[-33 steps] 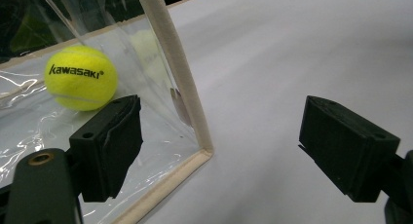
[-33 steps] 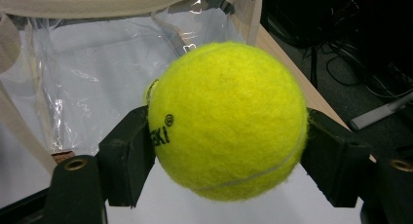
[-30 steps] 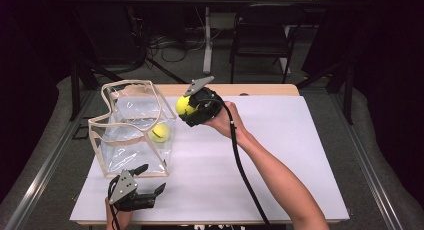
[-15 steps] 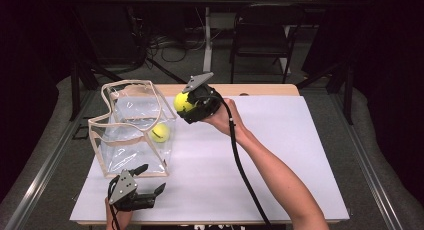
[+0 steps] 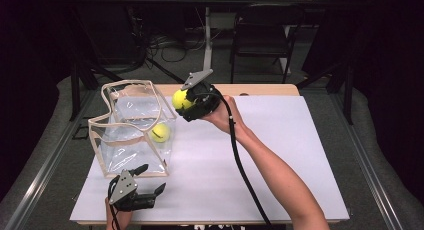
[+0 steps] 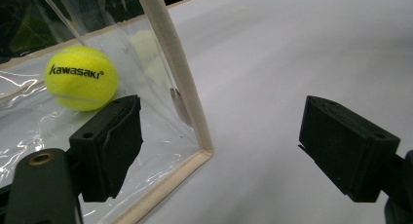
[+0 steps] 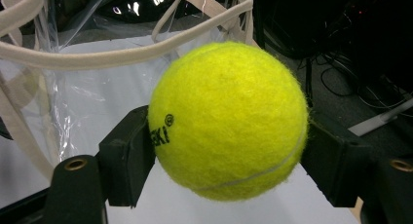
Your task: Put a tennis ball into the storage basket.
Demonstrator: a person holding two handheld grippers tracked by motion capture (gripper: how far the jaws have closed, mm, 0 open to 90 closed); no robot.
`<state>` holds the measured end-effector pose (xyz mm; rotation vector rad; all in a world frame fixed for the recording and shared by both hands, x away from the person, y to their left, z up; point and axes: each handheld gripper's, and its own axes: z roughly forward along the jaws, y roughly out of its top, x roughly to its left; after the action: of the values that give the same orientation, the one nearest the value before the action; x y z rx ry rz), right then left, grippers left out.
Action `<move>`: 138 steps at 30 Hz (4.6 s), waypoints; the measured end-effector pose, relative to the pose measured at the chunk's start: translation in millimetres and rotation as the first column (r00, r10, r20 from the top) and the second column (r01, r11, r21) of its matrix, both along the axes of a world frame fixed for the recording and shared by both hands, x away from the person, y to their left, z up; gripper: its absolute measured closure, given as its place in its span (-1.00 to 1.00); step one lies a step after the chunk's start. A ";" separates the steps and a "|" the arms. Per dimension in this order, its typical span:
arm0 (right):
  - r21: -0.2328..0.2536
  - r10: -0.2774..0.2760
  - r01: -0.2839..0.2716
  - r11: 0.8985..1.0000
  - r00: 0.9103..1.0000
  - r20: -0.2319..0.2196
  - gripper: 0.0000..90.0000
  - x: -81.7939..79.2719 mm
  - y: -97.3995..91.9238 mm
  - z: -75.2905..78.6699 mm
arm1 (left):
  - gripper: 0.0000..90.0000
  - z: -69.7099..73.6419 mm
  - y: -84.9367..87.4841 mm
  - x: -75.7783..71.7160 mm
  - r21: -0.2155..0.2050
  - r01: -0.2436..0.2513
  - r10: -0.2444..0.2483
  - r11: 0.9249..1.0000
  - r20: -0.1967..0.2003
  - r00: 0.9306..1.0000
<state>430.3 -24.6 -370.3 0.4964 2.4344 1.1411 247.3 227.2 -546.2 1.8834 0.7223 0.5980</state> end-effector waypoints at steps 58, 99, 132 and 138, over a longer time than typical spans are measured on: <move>0.009 0.010 -0.010 1.000 1.000 0.027 -0.42 6.2 26.1 36.5 | -0.65 0.0 0.0 0.4 0.001 0.000 0.000 1.000 0.003 1.000; 0.028 0.038 -0.040 0.999 0.998 0.049 -0.42 2.5 52.8 45.5 | -0.65 0.3 0.5 0.1 -0.002 -0.002 0.002 1.000 0.004 1.000; 0.018 0.061 -0.062 0.998 0.997 0.055 -0.42 -0.6 77.6 43.1 | -0.65 0.2 0.6 0.4 -0.003 0.000 0.000 1.000 0.002 1.000; 0.013 0.064 -0.065 0.998 0.996 0.055 -0.42 -0.3 81.5 41.9 | -0.65 0.3 0.6 0.3 -0.004 0.000 0.000 1.000 0.003 1.000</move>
<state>430.0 56.9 -328.4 0.3883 2.4127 1.1846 247.7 227.9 -545.9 1.8781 0.7208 0.5987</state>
